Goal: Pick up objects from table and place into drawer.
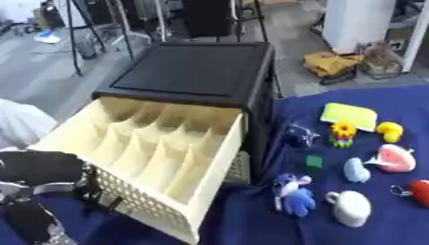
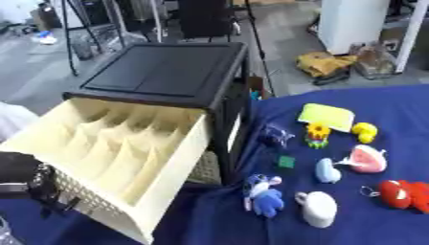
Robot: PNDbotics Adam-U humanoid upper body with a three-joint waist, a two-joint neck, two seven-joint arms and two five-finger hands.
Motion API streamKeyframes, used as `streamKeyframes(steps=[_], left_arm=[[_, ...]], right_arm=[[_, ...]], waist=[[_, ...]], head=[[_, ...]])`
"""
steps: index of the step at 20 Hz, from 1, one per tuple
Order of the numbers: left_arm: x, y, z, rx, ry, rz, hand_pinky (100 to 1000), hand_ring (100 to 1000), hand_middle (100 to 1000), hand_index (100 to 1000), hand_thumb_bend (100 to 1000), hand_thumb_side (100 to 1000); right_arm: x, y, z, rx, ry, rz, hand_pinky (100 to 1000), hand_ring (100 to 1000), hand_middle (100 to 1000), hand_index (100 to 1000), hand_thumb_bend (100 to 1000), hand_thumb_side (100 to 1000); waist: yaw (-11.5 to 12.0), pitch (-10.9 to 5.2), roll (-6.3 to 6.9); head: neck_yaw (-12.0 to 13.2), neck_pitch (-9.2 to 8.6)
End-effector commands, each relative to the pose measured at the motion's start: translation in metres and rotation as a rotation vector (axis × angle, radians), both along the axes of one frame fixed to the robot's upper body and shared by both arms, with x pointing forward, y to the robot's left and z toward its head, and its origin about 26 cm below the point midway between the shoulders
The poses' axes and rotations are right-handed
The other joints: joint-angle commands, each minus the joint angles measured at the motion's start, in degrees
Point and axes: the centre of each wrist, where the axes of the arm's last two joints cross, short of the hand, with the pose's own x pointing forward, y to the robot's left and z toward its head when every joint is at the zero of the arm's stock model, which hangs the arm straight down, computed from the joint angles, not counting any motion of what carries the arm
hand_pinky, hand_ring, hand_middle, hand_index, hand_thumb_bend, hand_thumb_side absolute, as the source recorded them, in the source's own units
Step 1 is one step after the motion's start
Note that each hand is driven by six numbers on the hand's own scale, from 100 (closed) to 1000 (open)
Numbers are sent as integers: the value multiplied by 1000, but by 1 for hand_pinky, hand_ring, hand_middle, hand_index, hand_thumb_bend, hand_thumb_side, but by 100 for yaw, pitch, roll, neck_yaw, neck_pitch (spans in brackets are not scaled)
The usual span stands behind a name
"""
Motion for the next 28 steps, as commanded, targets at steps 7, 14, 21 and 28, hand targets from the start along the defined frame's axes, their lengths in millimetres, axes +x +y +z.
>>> streamKeyframes(steps=[7, 14, 21, 28], left_arm=[[-3, 2, -3, 32, 54, -4, 295, 501, 563, 900, 1000, 1000], [-3, 4, -2, 0, 92, 26, 275, 487, 547, 898, 1000, 955], [-5, 7, -9, -20, 126, 36, 265, 481, 531, 910, 1000, 864], [-8, 8, -19, -72, 184, 55, 257, 485, 552, 979, 1000, 830]], right_arm=[[-4, -1, 9, -10, -34, -3, 736, 815, 671, 705, 163, 1000], [-4, -1, 9, -7, -34, -4, 736, 815, 671, 704, 151, 1000], [-4, -1, 10, -5, -35, -6, 736, 815, 671, 703, 144, 1000], [-4, -1, 10, -4, -35, -9, 735, 815, 671, 703, 142, 1000]], waist=[[-7, -61, -21], [-3, -75, 4], [1, -72, 59], [13, -63, 88]], head=[[-14, -46], [-59, 30], [-231, 149], [-452, 203]])
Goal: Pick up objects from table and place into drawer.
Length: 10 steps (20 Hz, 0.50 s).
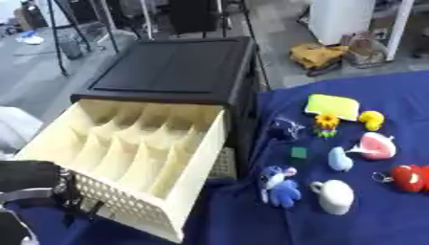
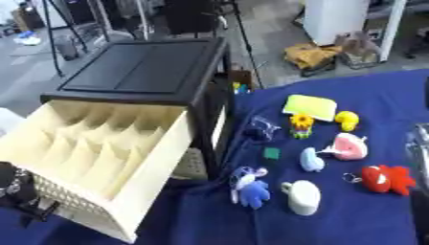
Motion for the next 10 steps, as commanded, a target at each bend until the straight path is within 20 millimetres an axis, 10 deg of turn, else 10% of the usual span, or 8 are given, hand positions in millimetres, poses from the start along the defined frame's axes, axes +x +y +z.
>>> streamKeyframes(steps=[1, 6, 10], left_arm=[[-4, 1, -10, -7, 72, -1, 258, 487, 553, 980, 1000, 828], [-4, 3, -10, -30, 74, -7, 405, 658, 701, 1000, 1000, 835], [-4, 4, -7, -38, 65, -12, 373, 614, 627, 1000, 980, 840]], right_arm=[[-4, -1, 10, -10, -36, -7, 735, 815, 671, 703, 141, 1000], [-4, -2, 9, -7, -35, -10, 735, 815, 670, 702, 140, 1000], [-4, -2, 10, -4, -37, -12, 735, 814, 670, 702, 139, 1000]], waist=[[15, -42, -24], [35, -36, -16], [37, -35, -25]], head=[[-93, 60], [-111, 45], [-107, 33]])
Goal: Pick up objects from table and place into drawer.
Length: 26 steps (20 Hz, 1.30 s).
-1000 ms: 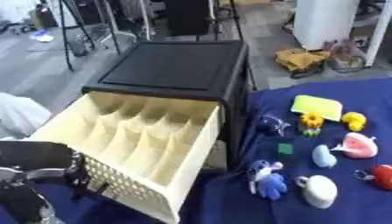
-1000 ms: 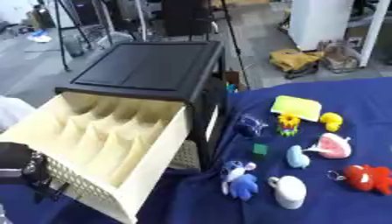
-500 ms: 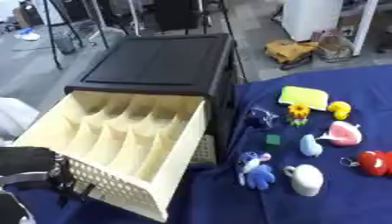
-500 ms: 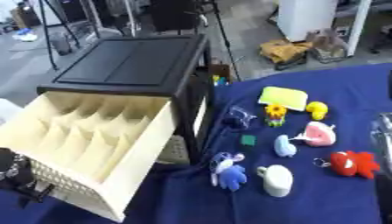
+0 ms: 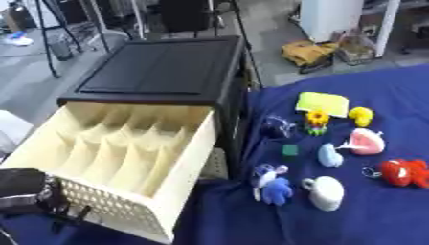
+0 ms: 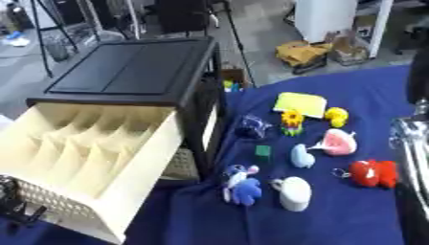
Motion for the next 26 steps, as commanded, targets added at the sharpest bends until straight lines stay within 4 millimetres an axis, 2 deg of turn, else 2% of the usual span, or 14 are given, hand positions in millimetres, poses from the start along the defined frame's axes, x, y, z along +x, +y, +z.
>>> streamKeyframes(steps=[1, 18, 26], left_arm=[[-2, 1, -6, 3, 51, -21, 371, 611, 625, 1000, 980, 841], [-3, 3, -9, -5, 56, -20, 387, 624, 645, 989, 988, 841], [-4, 2, -11, -5, 64, -23, 384, 620, 629, 997, 961, 832]], right_arm=[[-4, -2, 10, -10, -38, -8, 735, 814, 669, 702, 139, 1000], [-4, -2, 11, -8, -42, -8, 734, 814, 669, 701, 140, 1000], [-4, -1, 11, -5, -43, -8, 733, 814, 669, 701, 138, 1000]], waist=[[17, -38, -46], [9, -24, -66], [8, -15, -73]], head=[[-2, 14], [-33, -26], [-46, -79]])
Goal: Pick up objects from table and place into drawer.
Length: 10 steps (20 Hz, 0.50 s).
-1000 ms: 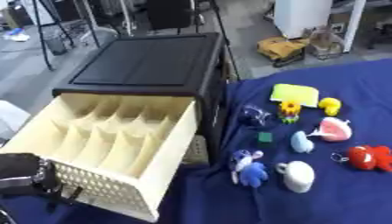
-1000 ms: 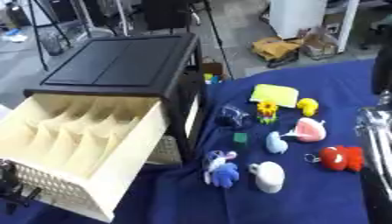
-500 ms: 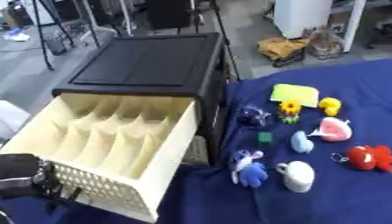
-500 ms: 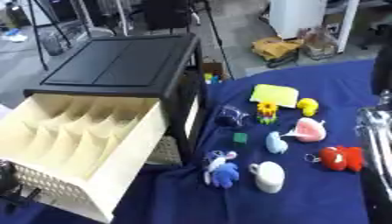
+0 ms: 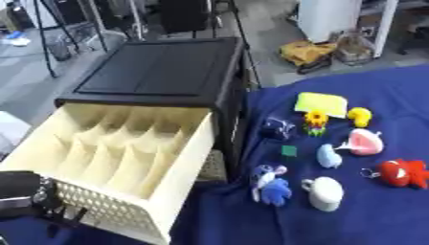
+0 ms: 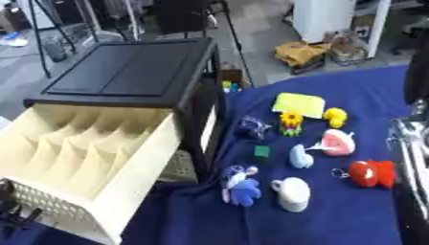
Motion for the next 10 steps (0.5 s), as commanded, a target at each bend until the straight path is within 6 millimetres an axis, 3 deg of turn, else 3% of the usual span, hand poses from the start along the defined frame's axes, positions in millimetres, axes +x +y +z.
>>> streamKeyframes(steps=[1, 4, 5, 6, 8, 10], left_arm=[[-2, -1, -10, 4, 59, -20, 380, 615, 620, 1000, 940, 829], [-3, 0, -9, 3, 60, -14, 352, 578, 566, 1000, 856, 792], [-3, 0, -9, 3, 60, -10, 313, 538, 528, 1000, 765, 737], [-3, 0, -9, 4, 58, -7, 233, 462, 482, 1000, 679, 663], [-2, 1, -7, 10, 49, 1, 100, 325, 379, 1000, 596, 625], [-2, 1, -4, 16, 32, 7, 100, 250, 319, 1000, 537, 625]], right_arm=[[-4, -1, 11, -10, -41, -6, 733, 814, 668, 701, 138, 1000], [-4, -1, 11, -9, -40, -6, 733, 814, 668, 701, 138, 1000], [-4, -1, 11, -8, -40, -6, 733, 814, 668, 700, 138, 1000], [-4, -1, 11, -8, -39, -7, 732, 813, 667, 699, 137, 1000], [-4, -1, 11, -7, -38, -7, 732, 813, 666, 699, 137, 1000], [-4, -2, 11, -6, -38, -7, 732, 813, 666, 699, 137, 1000]], waist=[[11, -27, -64], [16, -28, -64], [18, -28, -64], [20, -28, -65], [28, -28, -65], [34, -28, -64]], head=[[-13, -57], [-29, -49], [-35, -49], [-39, -51], [-44, -46], [-48, -43]])
